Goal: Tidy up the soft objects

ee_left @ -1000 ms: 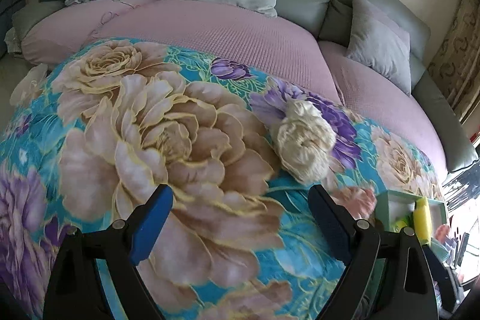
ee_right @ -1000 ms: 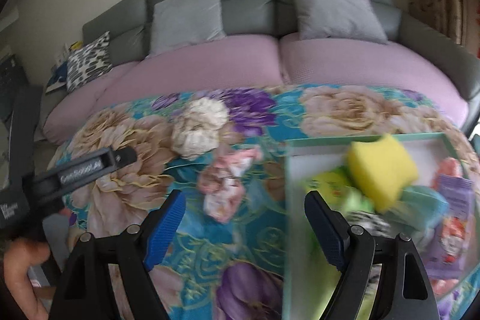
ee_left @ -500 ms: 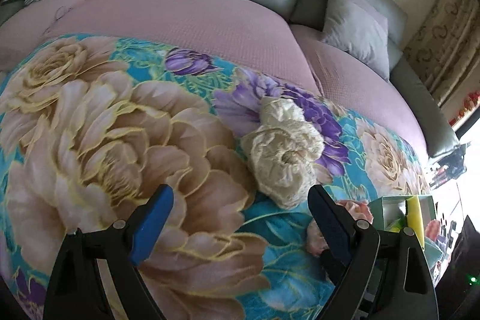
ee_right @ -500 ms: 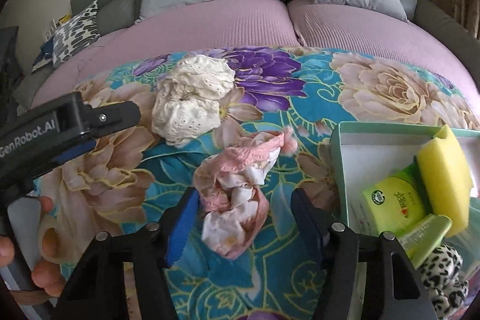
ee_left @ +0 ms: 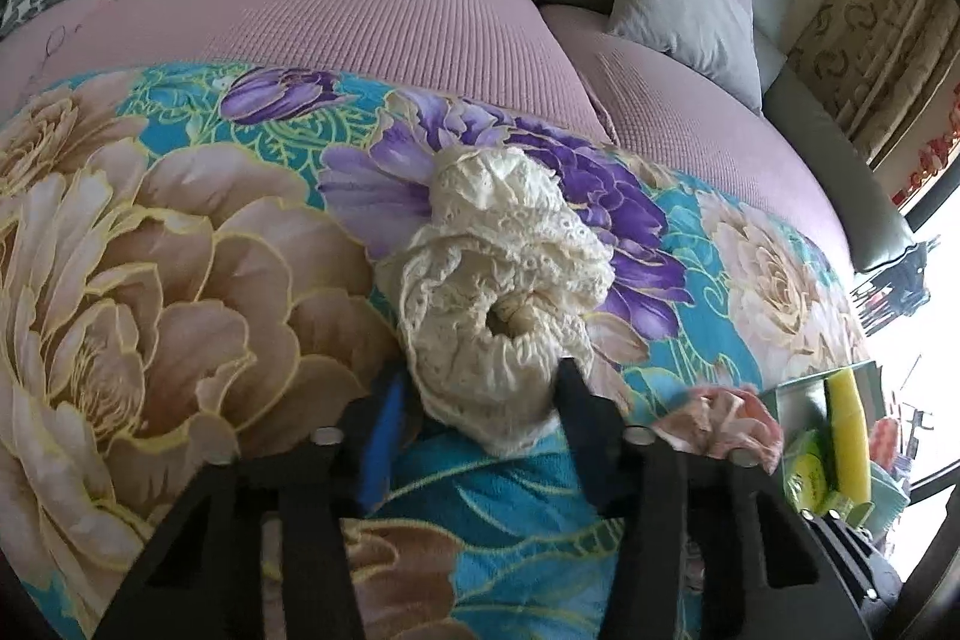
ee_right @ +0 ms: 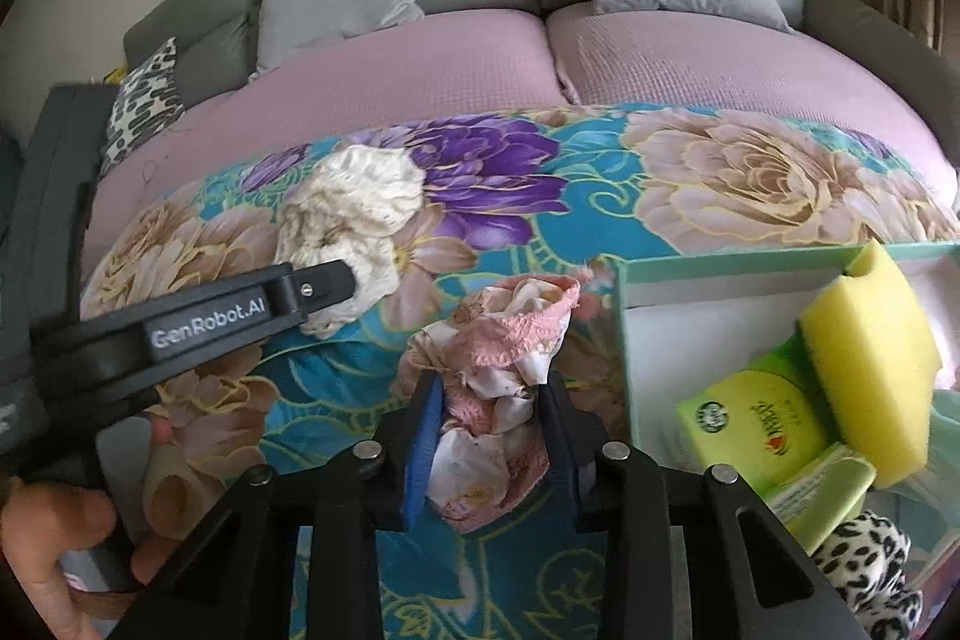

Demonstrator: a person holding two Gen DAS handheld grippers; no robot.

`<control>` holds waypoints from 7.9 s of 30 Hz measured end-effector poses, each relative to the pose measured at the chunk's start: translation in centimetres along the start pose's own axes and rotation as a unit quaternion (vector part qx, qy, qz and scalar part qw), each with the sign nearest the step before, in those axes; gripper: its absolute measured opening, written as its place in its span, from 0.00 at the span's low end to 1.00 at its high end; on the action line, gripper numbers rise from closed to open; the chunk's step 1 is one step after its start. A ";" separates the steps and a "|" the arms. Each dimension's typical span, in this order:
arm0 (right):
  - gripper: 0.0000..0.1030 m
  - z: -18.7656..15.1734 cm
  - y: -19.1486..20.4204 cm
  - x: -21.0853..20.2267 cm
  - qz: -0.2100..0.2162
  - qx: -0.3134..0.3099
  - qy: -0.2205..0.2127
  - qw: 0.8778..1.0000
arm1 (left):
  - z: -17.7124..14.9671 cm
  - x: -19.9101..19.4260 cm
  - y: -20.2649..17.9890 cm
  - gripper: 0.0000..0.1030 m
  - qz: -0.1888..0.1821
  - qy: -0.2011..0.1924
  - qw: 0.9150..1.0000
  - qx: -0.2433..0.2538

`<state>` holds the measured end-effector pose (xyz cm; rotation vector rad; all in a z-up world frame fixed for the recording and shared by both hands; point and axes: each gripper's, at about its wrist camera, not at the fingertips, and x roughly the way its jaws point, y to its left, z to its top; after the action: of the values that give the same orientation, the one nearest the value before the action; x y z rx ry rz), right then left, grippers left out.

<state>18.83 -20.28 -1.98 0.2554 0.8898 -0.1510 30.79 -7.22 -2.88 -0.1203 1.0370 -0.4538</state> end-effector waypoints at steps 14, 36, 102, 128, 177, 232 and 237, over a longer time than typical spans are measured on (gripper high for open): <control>0.16 0.6 -1.3 -2.9 0.017 0.009 -0.025 1.000 | -2.2 -4.1 -0.8 0.08 -0.002 -0.053 0.998 -0.012; 0.11 0.0 -2.3 -5.3 0.037 0.013 -0.044 0.998 | -8.4 -11.1 -0.5 0.08 0.062 -0.110 0.989 -0.076; 0.20 0.6 -3.5 -13.8 -0.011 0.013 -0.161 0.987 | -7.7 -16.1 -4.7 0.09 -0.017 -0.189 0.982 -0.010; 0.21 -3.3 -18.0 -16.3 -0.070 0.110 -0.127 0.983 | -12.4 -8.3 -22.3 0.09 -0.093 -0.094 0.969 0.208; 0.81 -9.3 -11.2 -17.3 -0.074 0.053 -0.057 0.994 | -16.4 -15.5 -7.2 0.93 0.064 -0.108 0.990 0.065; 0.81 -15.0 -8.9 -18.3 -0.065 0.038 -0.013 0.997 | -22.1 -17.5 -5.2 0.94 0.139 -0.057 0.985 0.080; 0.81 -15.1 -8.9 -18.2 -0.066 0.038 -0.012 0.997 | -22.1 -17.4 -5.2 0.94 0.136 -0.055 0.986 0.078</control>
<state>-5.90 -24.14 1.80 0.2662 0.8783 -0.3099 2.98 -2.05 1.41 0.1352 0.8907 -0.2747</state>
